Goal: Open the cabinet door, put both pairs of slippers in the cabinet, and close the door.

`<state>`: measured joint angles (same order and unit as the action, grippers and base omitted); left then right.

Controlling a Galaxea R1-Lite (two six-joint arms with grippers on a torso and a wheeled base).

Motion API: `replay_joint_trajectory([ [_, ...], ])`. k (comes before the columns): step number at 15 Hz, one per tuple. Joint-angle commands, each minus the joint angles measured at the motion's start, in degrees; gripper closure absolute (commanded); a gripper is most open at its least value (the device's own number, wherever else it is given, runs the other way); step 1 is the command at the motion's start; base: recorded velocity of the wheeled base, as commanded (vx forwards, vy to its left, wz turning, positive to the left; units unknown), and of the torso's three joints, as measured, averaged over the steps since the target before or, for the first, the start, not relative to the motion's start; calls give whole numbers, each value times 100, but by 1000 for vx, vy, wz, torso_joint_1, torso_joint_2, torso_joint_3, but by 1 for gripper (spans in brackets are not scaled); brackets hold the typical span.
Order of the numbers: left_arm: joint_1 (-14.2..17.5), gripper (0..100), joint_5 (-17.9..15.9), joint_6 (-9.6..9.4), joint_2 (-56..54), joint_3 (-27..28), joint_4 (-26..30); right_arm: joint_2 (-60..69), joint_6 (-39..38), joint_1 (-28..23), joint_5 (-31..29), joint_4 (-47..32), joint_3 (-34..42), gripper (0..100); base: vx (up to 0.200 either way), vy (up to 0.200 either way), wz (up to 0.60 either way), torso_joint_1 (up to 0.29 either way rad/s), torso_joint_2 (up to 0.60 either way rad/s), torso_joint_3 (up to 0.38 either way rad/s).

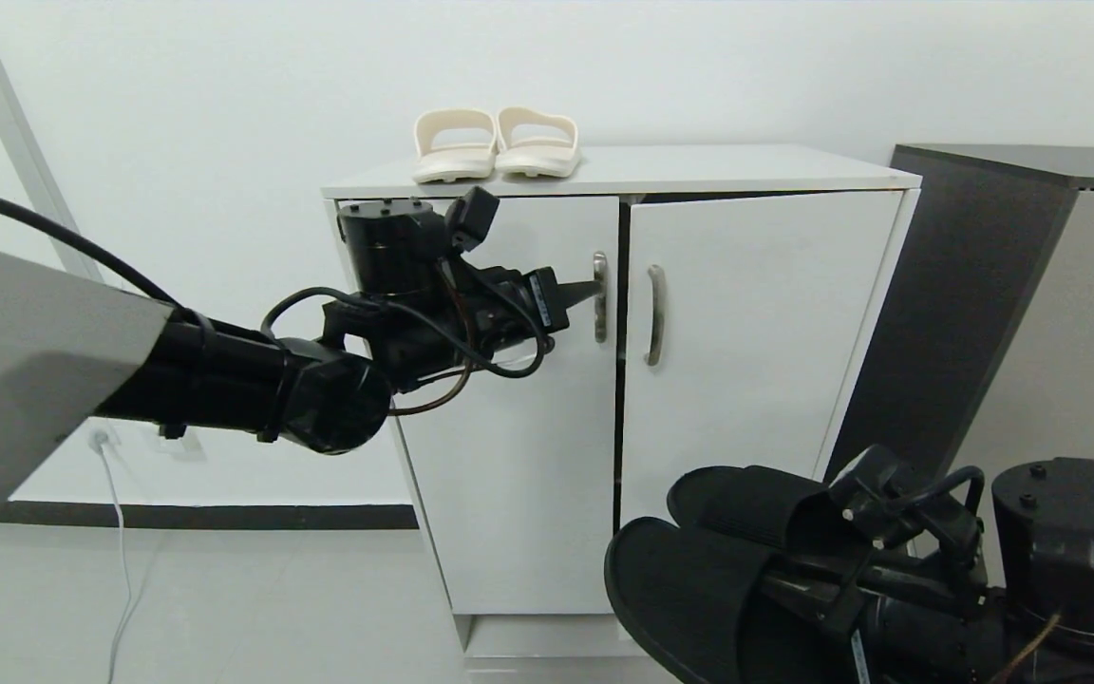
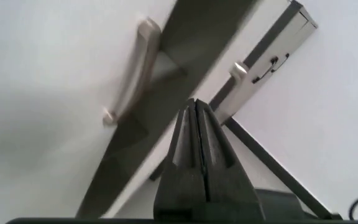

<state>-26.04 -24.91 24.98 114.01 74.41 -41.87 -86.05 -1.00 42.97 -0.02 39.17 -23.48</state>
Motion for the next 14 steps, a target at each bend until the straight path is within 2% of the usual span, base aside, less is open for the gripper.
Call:
replay_joint_trajectory([
  [1,55,100,-23,112,394,495,39,18,12,1,11,3,28,100,0,0,0,0,0,0],
  [3,38,100,-41,262,614,865,74,18,12,18,11,-6,45,100,0,0,0,0,0,0],
  [5,29,100,-41,323,763,1119,224,27,12,36,20,-6,54,100,0,0,0,0,0,0],
  [6,20,100,-41,482,895,1304,294,36,12,62,108,-6,80,100,0,0,0,0,0,0],
  [10,-121,100,-41,526,1177,1717,347,27,12,62,161,3,115,100,0,0,0,0,0,0],
  [13,-147,100,-41,701,1220,1928,443,1,12,62,196,3,115,100,0,0,0,0,0,0],
  [14,-147,100,-41,701,1229,1963,443,1,12,62,196,3,115,100,0,0,0,0,0,0],
])
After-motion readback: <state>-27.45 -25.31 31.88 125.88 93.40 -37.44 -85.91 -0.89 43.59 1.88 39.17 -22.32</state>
